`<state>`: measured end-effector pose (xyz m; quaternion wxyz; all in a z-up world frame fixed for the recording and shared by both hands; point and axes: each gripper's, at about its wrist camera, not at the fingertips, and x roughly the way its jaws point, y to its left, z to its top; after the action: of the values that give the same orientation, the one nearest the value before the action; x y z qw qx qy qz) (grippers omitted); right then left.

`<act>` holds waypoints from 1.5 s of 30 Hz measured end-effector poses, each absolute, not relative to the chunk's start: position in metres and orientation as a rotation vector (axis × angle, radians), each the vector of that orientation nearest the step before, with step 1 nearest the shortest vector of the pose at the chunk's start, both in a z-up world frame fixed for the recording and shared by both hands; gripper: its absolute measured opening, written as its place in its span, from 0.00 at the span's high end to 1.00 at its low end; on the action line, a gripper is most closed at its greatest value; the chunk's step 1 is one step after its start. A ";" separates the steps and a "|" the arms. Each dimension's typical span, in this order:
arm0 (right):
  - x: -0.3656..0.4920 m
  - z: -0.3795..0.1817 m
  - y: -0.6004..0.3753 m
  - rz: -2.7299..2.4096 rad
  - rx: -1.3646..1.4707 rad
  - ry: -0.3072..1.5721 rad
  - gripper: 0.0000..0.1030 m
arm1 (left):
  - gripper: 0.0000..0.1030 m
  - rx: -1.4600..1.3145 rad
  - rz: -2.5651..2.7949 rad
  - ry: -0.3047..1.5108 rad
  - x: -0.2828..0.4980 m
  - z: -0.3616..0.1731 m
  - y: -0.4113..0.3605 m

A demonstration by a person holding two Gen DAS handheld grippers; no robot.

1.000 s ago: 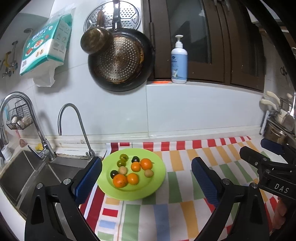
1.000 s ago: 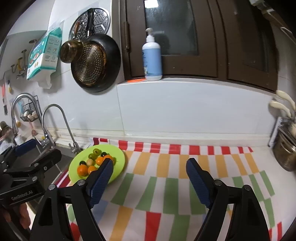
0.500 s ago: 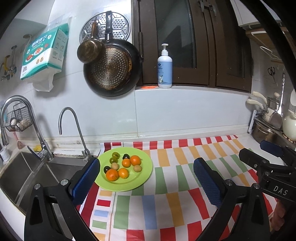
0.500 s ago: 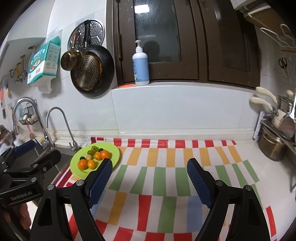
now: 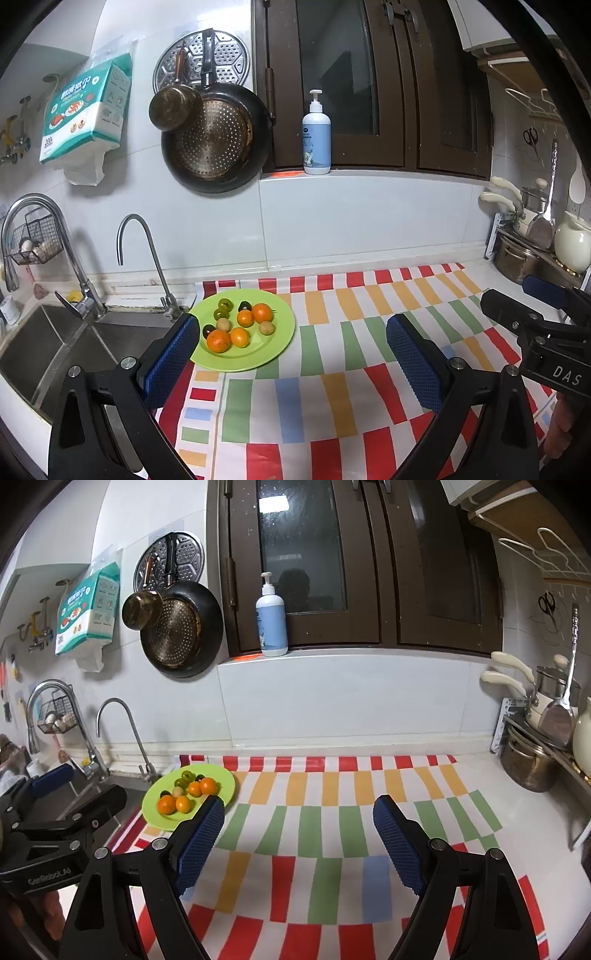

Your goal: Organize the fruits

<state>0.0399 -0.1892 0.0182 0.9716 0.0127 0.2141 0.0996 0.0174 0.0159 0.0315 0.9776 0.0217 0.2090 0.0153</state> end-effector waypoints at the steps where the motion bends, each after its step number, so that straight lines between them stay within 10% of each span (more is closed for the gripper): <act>1: 0.038 0.018 -0.190 0.200 0.025 0.430 0.19 | 0.00 0.044 0.030 0.421 0.017 0.032 0.015; 45: 0.028 0.019 -0.197 0.197 0.023 0.423 0.19 | 0.00 0.068 0.027 0.406 0.007 0.034 0.012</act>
<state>0.0282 -0.1969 0.0188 0.9729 0.0113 0.2094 0.0977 0.0069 0.0125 0.0341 0.9788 0.0335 0.2014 0.0132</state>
